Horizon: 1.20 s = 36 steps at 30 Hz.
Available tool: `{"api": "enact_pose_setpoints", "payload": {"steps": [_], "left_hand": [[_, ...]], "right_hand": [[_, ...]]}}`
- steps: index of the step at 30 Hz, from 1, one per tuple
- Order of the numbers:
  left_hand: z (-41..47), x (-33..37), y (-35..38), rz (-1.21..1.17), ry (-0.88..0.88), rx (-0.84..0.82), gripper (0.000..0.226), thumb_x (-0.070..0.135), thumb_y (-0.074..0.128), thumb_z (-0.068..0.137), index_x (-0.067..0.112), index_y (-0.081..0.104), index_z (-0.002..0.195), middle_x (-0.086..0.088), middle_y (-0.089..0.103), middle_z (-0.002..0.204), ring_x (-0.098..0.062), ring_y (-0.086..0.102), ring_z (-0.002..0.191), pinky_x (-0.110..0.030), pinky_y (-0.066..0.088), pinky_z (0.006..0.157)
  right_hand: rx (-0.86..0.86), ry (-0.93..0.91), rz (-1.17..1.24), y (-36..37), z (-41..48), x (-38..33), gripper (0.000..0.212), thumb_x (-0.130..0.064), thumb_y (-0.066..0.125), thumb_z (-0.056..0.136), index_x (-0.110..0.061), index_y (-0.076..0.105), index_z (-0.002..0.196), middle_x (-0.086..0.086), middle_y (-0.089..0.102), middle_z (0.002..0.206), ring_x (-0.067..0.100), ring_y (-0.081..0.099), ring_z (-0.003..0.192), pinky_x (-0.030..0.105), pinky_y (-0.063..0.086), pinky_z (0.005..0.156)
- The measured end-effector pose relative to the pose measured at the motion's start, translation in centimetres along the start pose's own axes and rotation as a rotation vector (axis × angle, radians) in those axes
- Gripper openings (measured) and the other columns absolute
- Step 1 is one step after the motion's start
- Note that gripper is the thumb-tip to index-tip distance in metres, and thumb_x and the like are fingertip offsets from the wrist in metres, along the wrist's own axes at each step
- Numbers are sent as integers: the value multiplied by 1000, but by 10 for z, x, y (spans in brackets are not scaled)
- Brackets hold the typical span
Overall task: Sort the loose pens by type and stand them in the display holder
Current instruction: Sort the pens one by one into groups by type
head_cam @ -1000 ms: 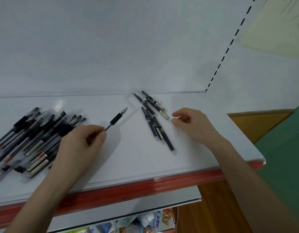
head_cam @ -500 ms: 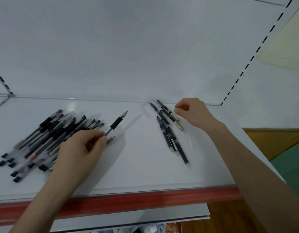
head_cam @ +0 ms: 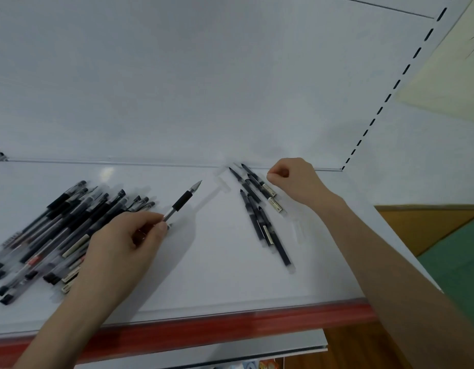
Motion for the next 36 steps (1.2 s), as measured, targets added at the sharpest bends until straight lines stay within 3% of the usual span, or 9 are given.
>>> {"api": "enact_pose_setpoints", "payload": {"steps": [3, 7, 13, 21, 24, 28, 30, 33, 36], "left_hand": [[0, 0, 0, 2, -9, 0, 12, 14, 60, 83, 14, 67, 93, 7, 61, 78, -9, 57, 73, -16, 38, 63], [2, 1, -1, 9, -15, 13, 13, 13, 60, 83, 13, 68, 93, 9, 61, 79, -8, 56, 73, -16, 38, 64], [3, -1, -7, 23, -16, 26, 14, 13, 59, 84, 12, 68, 95, 8, 60, 73, -9, 56, 70, -21, 39, 62], [6, 3, 5, -1, -22, 1, 13, 13, 60, 83, 12, 68, 94, 10, 60, 74, -9, 57, 70, -17, 38, 62], [7, 6, 9, 2, -9, -12, 12, 13, 60, 84, 13, 68, 92, 8, 59, 70, -9, 57, 69, -16, 37, 61], [5, 8, 11, 14, 4, -14, 13, 14, 60, 84, 12, 68, 94, 9, 58, 69, -8, 56, 68, -16, 36, 60], [4, 9, 9, -13, -11, -13, 12, 15, 59, 84, 14, 67, 94, 9, 59, 72, -10, 57, 69, -17, 37, 61], [2, 11, 6, -58, -31, -12, 10, 17, 59, 84, 19, 65, 92, 10, 59, 73, -9, 57, 70, -18, 39, 61], [-1, 15, 4, -100, -24, -24, 10, 18, 59, 84, 27, 63, 87, 9, 60, 73, -8, 58, 67, -18, 41, 60]], "right_hand": [[-6, -41, 27, 7, 7, -8, 14, -10, 54, 86, -4, 66, 88, 1, 63, 85, 13, 54, 79, 13, 39, 64], [-23, -95, 43, 20, 25, -20, 13, -10, 58, 85, -3, 66, 92, 10, 67, 96, 21, 60, 89, 20, 43, 73], [-175, -91, -154, 28, 31, -10, 22, -20, 60, 86, -8, 66, 103, 8, 65, 105, 23, 58, 97, 23, 36, 74], [-115, 27, -47, 1, 15, 12, 18, -21, 56, 88, -8, 68, 92, 0, 64, 95, 12, 52, 85, 21, 35, 75], [-132, 22, -17, 0, 9, 10, 17, -27, 64, 83, -12, 66, 91, -2, 61, 87, 11, 54, 79, 21, 39, 66], [-191, -3, -157, 9, 6, 7, 22, -17, 66, 81, -7, 64, 100, 5, 63, 103, 19, 59, 97, 29, 46, 83], [-110, -18, -79, 6, 4, 2, 17, -16, 64, 83, -6, 67, 96, 5, 67, 99, 13, 61, 91, 21, 46, 82], [61, -29, 229, -6, -3, -15, 11, -19, 62, 84, -11, 70, 87, -9, 66, 75, -5, 57, 64, 2, 41, 64], [56, 19, 541, -17, -14, -39, 10, -22, 57, 89, -15, 62, 84, -6, 64, 60, 2, 54, 48, 13, 44, 53]]}}
Point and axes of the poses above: each hand's wrist, its own z-axis towards the middle knuckle, its own y-axis out of the palm, x = y × z, the point moved 3 cm from there along z, towards the middle knuckle
